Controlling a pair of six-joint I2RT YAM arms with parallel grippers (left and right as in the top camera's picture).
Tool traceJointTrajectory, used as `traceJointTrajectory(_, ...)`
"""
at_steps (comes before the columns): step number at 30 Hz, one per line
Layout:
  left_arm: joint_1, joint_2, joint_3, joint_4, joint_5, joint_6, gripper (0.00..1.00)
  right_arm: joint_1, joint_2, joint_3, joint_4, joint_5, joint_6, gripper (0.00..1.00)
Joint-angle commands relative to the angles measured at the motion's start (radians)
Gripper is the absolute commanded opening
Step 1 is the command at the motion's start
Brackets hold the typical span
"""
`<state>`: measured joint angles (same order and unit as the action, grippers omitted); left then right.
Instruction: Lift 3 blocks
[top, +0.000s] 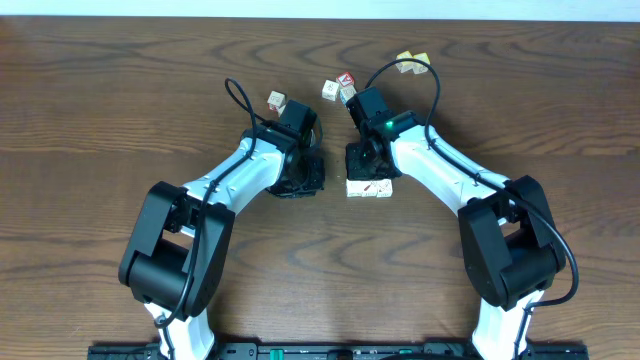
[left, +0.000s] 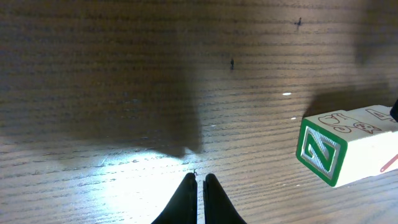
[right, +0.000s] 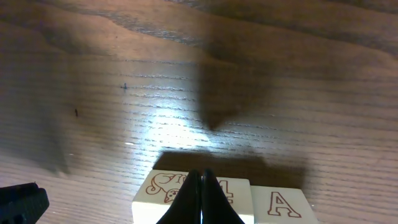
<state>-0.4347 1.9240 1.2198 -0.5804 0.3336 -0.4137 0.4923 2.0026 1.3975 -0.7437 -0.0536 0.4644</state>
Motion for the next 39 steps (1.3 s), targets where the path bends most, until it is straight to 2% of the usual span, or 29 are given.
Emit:
traceJointTrajectory(1,-0.001,-0.015,0.010,-0.006,-0.013,0.012,0.07,0.024,0.012,-0.005,-0.010,-0.007,0.037,0.01)
traceJointTrajectory(25,-0.001,-0.015,0.010,-0.006,-0.013,0.013,0.07,0.013,0.011,0.018,-0.009,0.027,0.036,0.01)
traceJointTrajectory(34,-0.001,-0.015,0.010,-0.006,-0.013,0.013,0.07,-0.066,0.013,0.058,-0.080,0.026,0.006,0.01)
traceJointTrajectory(39,-0.001,-0.015,0.010,-0.002,-0.013,0.013,0.07,-0.060,0.013,0.051,-0.102,0.026,0.006,0.01)
